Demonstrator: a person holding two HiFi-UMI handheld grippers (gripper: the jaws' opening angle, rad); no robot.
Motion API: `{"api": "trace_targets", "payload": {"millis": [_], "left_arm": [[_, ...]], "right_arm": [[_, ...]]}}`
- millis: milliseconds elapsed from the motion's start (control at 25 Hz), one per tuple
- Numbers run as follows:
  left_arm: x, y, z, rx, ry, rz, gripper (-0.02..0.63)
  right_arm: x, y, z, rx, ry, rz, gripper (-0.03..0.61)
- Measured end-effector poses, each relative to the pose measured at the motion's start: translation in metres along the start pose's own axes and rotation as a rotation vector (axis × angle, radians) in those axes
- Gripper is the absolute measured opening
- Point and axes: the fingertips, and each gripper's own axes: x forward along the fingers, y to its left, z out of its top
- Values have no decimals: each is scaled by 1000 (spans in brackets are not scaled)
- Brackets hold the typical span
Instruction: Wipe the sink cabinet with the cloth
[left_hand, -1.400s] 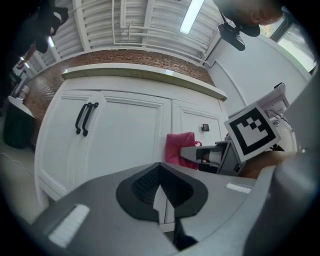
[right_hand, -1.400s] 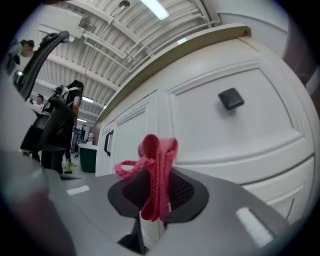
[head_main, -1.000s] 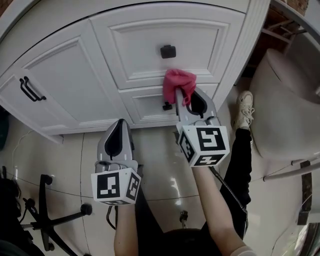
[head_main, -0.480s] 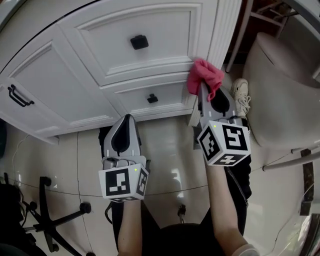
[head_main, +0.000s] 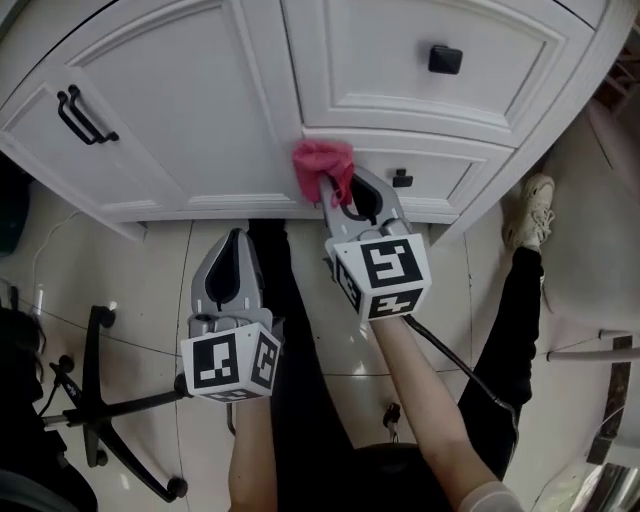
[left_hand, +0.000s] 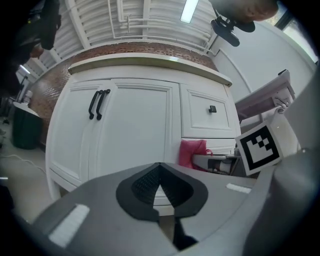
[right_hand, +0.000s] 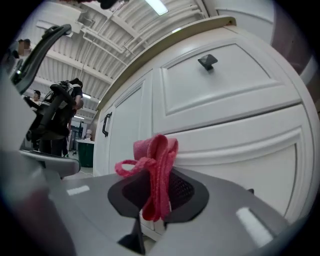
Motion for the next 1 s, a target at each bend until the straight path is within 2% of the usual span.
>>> {"api": "trace_targets", "payload": {"millis": [80,160,280,360,440,520,680,760,840,1000], "left_arm": [[2,3,-4,-7,13,10,15],[10,-9,-6,-9,13,-10,15],[23,-50,-2,11,3,-91,15],[30,-80,3,45,-11,-147,15],[36,-102,4,63,-14,-171,15],[41,-117,0,64,-8,-174,15],[47,-133,-6,64,-14,-181,15],[45,-131,-4,62,-14,-166,15],[42,-118,0,68,-23,-138,15],[30,-74,3,49,-31,-79,14]], "right_arm": [[-7,-12,0,-12,0,-28,61],[-23,-37,1,4,-3,-95,61],[-60,-91,9,90,-38,-187,64],[-89,-135,16,117,-59,-278,61],[-115,-179,16,86,-44,-357,61],[-135,-211,14,56,-24,-391,61],[-165,-248,11,32,-4,-479,61],[-171,-241,11,50,-16,-483,61],[-163,-210,9,75,-40,-437,61],[-106,-96,-12,157,-86,-226,61]]}}
